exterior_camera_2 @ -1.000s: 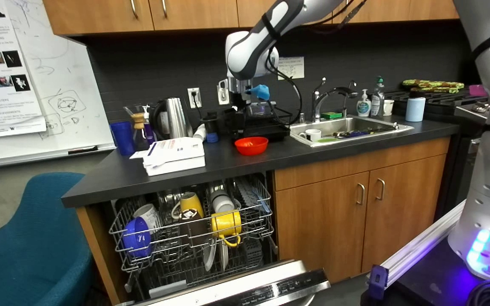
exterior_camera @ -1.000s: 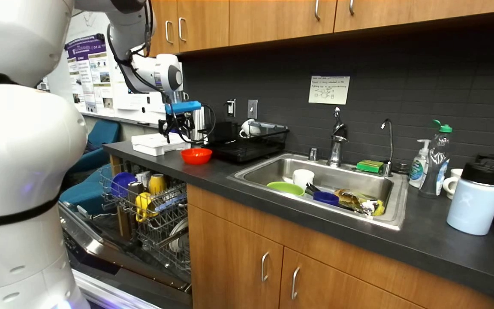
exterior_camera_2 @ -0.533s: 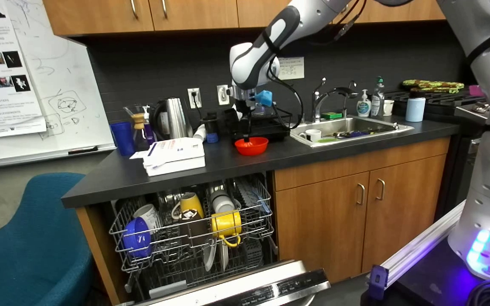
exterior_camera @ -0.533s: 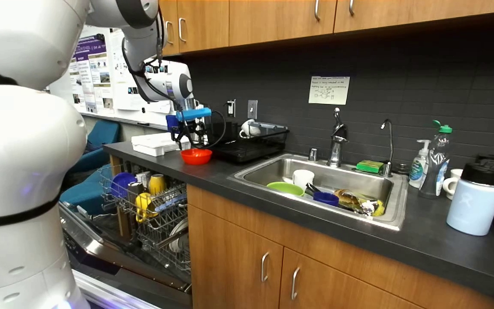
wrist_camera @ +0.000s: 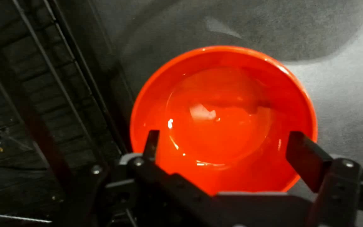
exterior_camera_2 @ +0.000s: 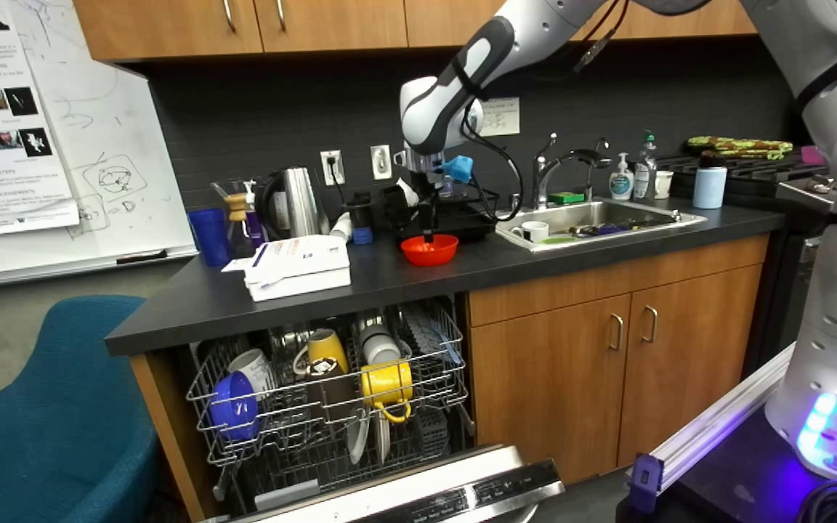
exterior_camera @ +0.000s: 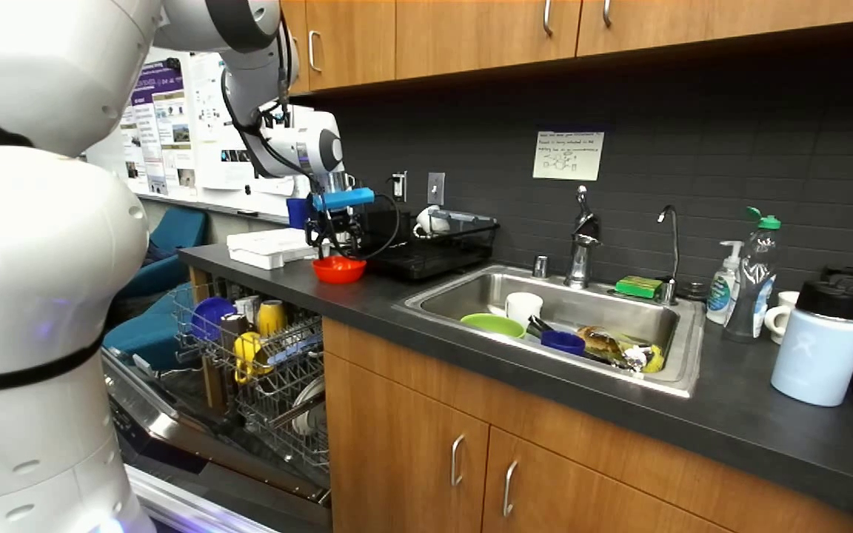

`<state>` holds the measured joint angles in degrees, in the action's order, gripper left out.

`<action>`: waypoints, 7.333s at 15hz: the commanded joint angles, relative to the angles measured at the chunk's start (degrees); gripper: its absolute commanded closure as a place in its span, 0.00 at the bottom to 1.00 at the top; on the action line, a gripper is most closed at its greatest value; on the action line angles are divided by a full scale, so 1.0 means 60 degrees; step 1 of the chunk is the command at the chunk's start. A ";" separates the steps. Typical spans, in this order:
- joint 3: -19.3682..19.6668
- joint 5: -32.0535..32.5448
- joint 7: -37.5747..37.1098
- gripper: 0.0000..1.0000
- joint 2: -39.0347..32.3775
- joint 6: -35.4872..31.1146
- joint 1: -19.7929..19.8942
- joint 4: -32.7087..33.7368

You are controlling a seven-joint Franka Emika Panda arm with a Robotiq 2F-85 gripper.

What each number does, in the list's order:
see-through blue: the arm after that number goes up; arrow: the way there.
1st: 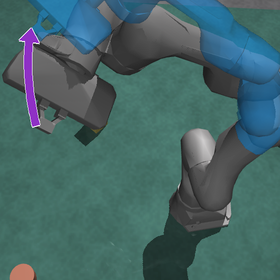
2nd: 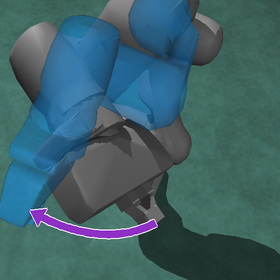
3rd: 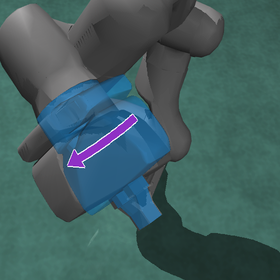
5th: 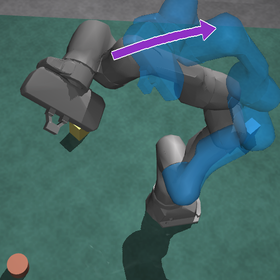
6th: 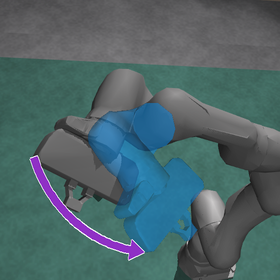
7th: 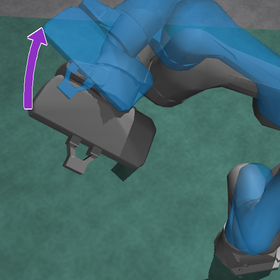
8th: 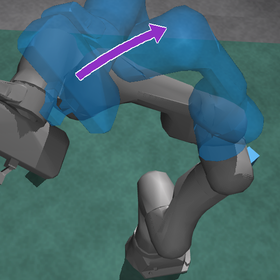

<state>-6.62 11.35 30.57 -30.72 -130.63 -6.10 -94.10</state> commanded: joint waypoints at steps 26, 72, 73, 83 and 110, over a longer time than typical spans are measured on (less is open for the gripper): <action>-0.1508 -0.2853 0.1483 0.00 0.2391 0.1966 0.0146 -0.2388; 0.0028 0.2715 -0.1360 0.00 0.1251 -0.2093 -0.0673 -0.2871; 0.0078 0.2767 -0.1408 0.00 0.1165 -0.2074 -0.0675 -0.2782; 0.0282 0.2782 -0.1425 0.00 0.0745 -0.1582 -0.0642 -0.2277; -0.1201 -0.1616 -0.0418 0.99 0.2081 0.1795 -0.0100 -0.2062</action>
<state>-11.43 6.51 26.22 -22.83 -123.68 -7.37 -104.10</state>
